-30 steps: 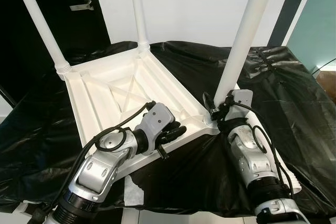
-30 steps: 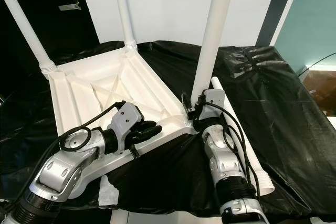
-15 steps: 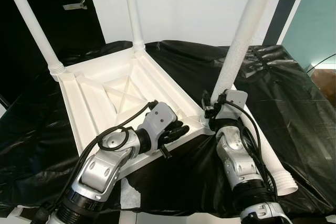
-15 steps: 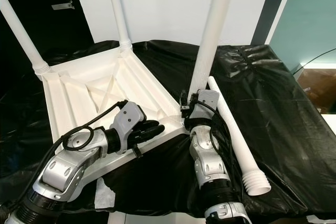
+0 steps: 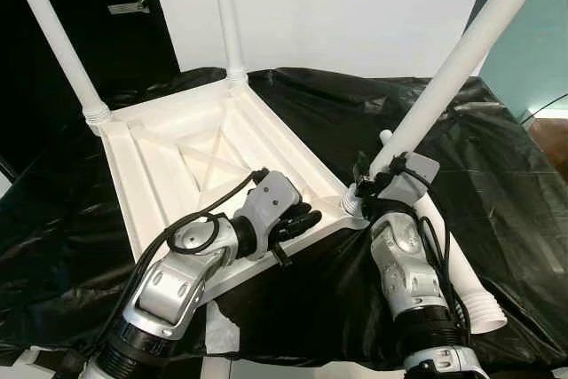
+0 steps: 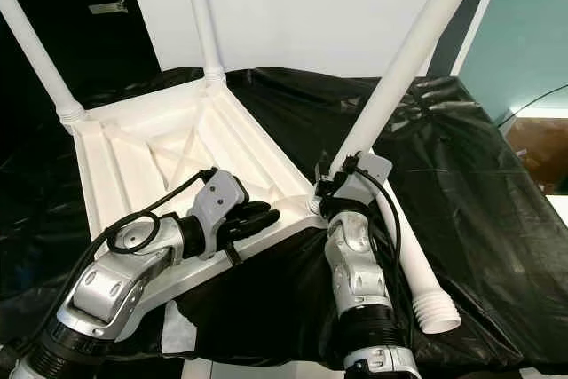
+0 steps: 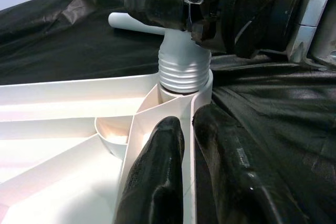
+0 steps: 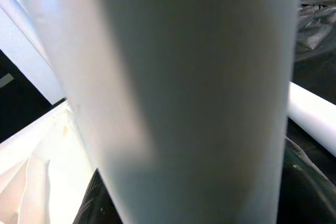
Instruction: Building children table
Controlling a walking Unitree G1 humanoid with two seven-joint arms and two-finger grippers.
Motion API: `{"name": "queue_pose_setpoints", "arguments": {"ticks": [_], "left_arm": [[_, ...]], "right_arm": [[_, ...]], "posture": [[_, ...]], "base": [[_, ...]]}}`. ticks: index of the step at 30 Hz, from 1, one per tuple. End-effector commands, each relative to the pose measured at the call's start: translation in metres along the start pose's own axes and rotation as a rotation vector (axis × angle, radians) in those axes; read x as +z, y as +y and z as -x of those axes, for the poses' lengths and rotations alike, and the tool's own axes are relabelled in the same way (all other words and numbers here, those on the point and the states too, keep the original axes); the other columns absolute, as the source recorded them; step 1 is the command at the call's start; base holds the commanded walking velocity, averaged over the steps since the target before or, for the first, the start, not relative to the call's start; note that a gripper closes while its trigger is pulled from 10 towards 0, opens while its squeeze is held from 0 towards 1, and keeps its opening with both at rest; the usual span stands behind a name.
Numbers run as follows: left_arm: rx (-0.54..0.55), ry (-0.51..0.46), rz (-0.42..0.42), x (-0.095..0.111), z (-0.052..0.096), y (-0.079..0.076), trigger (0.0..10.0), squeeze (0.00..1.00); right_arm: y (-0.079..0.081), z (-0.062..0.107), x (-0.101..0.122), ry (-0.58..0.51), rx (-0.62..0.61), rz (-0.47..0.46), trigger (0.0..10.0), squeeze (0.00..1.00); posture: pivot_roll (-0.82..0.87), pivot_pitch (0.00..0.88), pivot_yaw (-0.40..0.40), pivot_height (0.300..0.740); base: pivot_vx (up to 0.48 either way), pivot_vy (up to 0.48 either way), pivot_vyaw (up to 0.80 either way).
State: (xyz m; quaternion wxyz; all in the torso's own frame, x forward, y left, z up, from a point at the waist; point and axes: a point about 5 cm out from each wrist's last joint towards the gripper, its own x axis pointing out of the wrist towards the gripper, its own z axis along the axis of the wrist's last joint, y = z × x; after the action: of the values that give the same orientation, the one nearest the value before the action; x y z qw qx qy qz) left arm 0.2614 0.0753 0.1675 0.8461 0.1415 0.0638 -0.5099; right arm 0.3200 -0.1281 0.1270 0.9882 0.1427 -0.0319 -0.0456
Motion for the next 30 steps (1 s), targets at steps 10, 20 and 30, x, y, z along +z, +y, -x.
{"name": "queue_pose_setpoints", "arguments": {"ticks": [10, 20, 30], "left_arm": [[0.030, 0.018, -0.009, -0.003, 0.003, 0.005, 10.0, 0.00], [0.034, 0.022, -0.011, -0.003, 0.004, 0.005, 10.0, 0.00], [0.031, 0.025, -0.011, -0.003, 0.003, 0.005, 10.0, 0.00]], "right_arm": [[-0.036, 0.012, -0.041, 0.213, -0.011, 0.395, 10.0, 0.00], [-0.035, 0.020, -0.053, 0.251, 0.088, 0.468, 10.0, 0.00], [-0.046, 0.022, -0.055, 0.271, 0.045, 0.396, 10.0, 0.00]], "posture": [[-0.03, 0.000, 0.017, 0.740], [-0.02, 0.000, 0.015, 0.740], [-0.03, 0.000, 0.021, 0.740]], "base": [[0.000, 0.000, 0.00], [0.000, 0.000, 0.00], [0.000, 0.000, 0.00]]}}
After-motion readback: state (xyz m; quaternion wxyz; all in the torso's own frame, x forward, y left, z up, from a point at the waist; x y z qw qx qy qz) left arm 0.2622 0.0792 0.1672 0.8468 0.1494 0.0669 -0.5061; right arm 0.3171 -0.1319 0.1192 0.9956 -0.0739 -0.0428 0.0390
